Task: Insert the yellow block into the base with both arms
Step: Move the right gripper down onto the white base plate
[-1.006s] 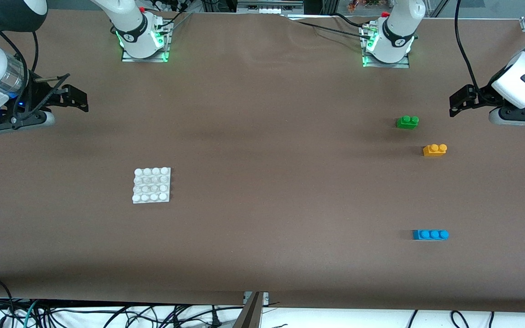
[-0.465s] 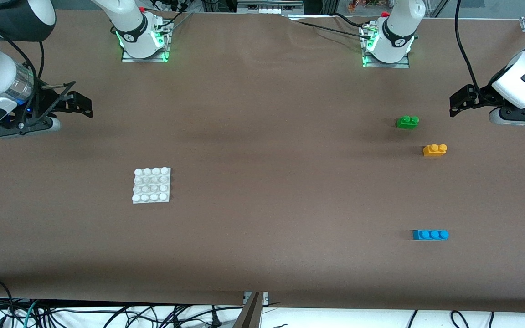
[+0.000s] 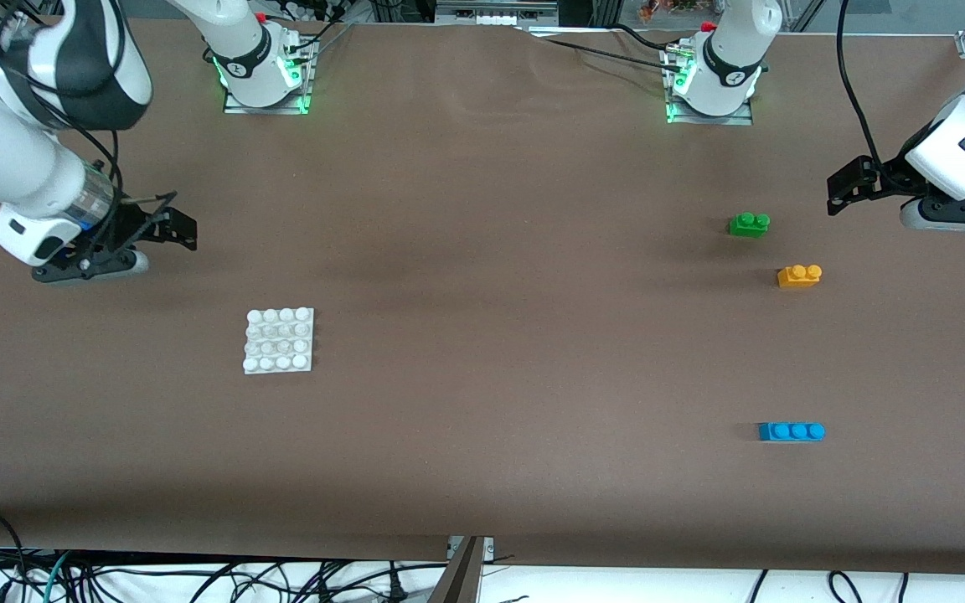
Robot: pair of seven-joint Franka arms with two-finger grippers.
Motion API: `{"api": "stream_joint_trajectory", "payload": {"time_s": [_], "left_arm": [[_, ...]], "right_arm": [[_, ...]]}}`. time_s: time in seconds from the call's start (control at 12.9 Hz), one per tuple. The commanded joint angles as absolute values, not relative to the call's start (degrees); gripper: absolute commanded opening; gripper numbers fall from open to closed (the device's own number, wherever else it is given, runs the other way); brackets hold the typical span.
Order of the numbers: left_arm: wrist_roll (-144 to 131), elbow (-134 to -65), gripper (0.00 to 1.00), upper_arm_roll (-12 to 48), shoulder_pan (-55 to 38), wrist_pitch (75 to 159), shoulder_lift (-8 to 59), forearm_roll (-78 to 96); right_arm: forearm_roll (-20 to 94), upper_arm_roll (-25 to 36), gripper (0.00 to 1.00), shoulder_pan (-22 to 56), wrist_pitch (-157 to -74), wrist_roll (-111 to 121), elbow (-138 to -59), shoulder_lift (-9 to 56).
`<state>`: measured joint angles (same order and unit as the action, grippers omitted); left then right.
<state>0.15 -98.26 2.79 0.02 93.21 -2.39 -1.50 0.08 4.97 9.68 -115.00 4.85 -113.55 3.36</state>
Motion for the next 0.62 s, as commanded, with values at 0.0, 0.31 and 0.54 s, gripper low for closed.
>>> {"api": "stream_joint_trajectory", "payload": {"time_s": [0.0,0.31,0.54], "left_arm": [[-0.18,-96.33,1.0,3.08,0.44,91.76,-1.58,-0.88],[-0.18,-96.33,1.0,3.08,0.44,91.76,-1.58,-0.88],[-0.18,-96.33,1.0,3.08,0.44,91.76,-1.49,-0.88]], "right_arm": [[0.17,4.39,0.99,8.96,-125.64,3.78,-118.03,6.31],[1.85,4.04,0.99,9.05,-137.87,0.1,-117.78,15.89],[2.02,2.65,0.99,9.05,-145.43,-2.8,-117.6,21.87]]}}
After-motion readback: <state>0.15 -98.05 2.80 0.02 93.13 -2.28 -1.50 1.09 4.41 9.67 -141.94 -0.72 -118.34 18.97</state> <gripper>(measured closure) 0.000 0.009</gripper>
